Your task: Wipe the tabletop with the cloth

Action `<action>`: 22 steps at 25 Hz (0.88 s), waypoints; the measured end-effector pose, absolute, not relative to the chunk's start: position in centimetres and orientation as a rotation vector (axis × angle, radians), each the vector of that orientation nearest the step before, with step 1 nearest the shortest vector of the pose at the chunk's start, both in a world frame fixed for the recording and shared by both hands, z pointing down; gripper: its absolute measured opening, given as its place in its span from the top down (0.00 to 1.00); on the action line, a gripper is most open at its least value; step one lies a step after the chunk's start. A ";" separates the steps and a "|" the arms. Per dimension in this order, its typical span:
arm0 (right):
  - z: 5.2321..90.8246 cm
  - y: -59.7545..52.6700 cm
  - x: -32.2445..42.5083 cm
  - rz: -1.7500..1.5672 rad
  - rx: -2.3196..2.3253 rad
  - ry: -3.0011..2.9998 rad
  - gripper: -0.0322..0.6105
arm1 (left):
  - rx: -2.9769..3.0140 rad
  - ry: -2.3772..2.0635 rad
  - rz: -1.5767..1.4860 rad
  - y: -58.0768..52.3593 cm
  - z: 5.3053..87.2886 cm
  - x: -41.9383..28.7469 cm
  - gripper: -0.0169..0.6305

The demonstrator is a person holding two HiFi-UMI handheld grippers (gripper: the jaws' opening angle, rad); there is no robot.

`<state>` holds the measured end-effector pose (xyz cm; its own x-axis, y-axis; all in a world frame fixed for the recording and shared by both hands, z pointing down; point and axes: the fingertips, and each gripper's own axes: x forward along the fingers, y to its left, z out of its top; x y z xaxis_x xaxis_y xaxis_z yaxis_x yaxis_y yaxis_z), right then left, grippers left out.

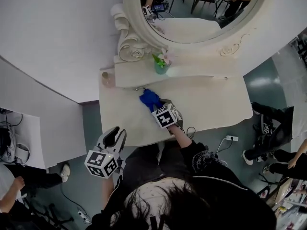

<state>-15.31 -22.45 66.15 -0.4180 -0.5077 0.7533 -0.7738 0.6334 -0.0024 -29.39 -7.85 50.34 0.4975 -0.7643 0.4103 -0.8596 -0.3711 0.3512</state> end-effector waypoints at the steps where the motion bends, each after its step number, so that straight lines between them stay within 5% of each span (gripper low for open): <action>1: 66.2 -22.6 -14.4 0.463 1.006 -2.102 0.81 | 2.226 -1.326 0.243 -8.1 50.4 -28.8 0.80; 22: 66.3 -27.2 13.5 0.508 1.192 -2.073 0.81 | 2.304 -1.155 0.358 -14.2 50.7 -5.5 0.80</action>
